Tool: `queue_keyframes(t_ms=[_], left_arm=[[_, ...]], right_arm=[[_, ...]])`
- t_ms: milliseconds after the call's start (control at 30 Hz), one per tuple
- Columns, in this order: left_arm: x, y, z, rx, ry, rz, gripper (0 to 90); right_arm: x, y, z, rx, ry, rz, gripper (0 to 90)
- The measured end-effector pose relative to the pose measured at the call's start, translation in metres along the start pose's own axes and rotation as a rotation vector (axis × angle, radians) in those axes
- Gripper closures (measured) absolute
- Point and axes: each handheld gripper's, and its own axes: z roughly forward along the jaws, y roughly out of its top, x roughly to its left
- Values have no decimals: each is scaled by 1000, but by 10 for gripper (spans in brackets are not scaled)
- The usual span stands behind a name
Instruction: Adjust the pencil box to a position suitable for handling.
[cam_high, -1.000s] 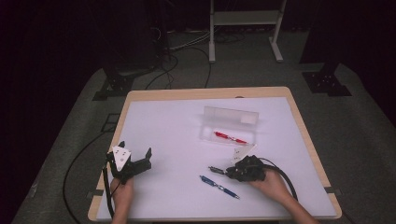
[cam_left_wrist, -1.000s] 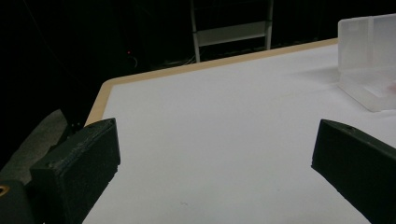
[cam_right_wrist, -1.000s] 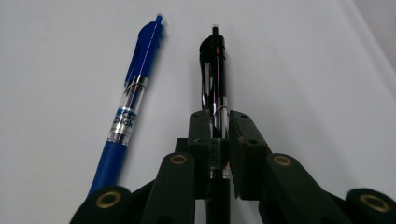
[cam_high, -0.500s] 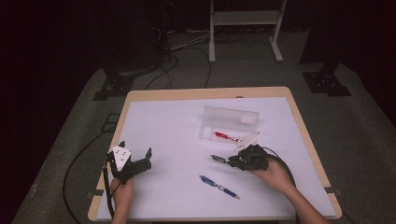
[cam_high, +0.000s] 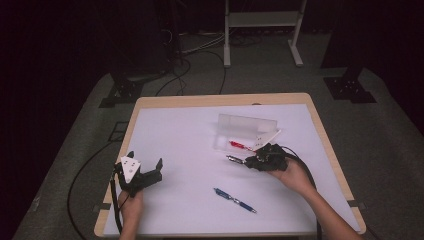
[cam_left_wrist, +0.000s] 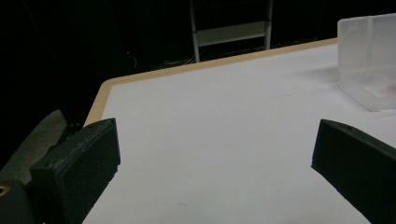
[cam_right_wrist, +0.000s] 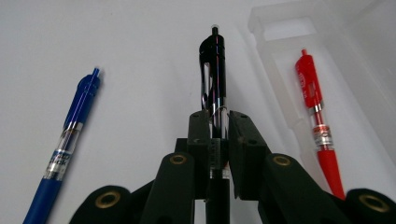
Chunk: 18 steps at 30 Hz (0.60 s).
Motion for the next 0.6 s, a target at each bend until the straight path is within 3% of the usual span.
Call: queue_keyframes(t_ms=[600], left_arm=[[1,0,-1,-4,0,0,3]], right_arm=[[-30,18,-7,-7,-38,7,788]])
